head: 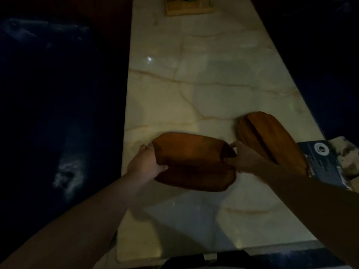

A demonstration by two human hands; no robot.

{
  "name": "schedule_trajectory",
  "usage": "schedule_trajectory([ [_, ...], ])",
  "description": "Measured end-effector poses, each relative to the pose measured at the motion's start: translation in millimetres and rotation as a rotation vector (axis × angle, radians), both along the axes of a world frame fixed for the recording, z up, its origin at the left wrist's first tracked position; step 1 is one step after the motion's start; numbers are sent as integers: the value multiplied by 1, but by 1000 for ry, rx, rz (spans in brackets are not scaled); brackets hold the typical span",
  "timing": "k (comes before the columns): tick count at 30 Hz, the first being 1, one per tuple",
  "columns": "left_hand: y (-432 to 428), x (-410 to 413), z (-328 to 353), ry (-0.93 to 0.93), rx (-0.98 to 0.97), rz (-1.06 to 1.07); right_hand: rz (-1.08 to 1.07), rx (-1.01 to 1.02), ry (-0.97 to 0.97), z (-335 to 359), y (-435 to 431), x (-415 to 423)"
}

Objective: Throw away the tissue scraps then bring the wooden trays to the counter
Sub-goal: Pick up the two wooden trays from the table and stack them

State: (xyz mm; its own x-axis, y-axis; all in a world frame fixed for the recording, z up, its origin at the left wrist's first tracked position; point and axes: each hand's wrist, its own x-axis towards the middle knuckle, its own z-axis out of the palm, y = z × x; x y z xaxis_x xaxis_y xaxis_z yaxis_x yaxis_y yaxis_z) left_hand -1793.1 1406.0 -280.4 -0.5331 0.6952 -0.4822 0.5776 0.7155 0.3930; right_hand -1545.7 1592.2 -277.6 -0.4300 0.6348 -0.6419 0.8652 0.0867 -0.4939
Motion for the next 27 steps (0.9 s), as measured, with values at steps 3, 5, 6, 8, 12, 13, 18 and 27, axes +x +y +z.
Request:
schedule_trajectory([
  [3,25,16,12,-25,17,23,-23,32,71,8,14,28],
  [5,43,28,14,-65,20,64,-46,59,119,10,25,50],
  [6,52,34,11,-83,31,80,-39,70,122,12,32,62],
  [8,70,46,0,-96,39,110,-19,78,123,15,46,86],
  [12,106,90,14,-118,90,106,-37,73,119,19,68,130],
  [13,116,101,16,-126,94,111,-40,81,108,19,73,141],
  [18,165,131,22,-108,105,73,-167,17,135,16,89,183],
  [27,265,160,18,-68,92,-119,-554,-170,239,-3,80,227],
])
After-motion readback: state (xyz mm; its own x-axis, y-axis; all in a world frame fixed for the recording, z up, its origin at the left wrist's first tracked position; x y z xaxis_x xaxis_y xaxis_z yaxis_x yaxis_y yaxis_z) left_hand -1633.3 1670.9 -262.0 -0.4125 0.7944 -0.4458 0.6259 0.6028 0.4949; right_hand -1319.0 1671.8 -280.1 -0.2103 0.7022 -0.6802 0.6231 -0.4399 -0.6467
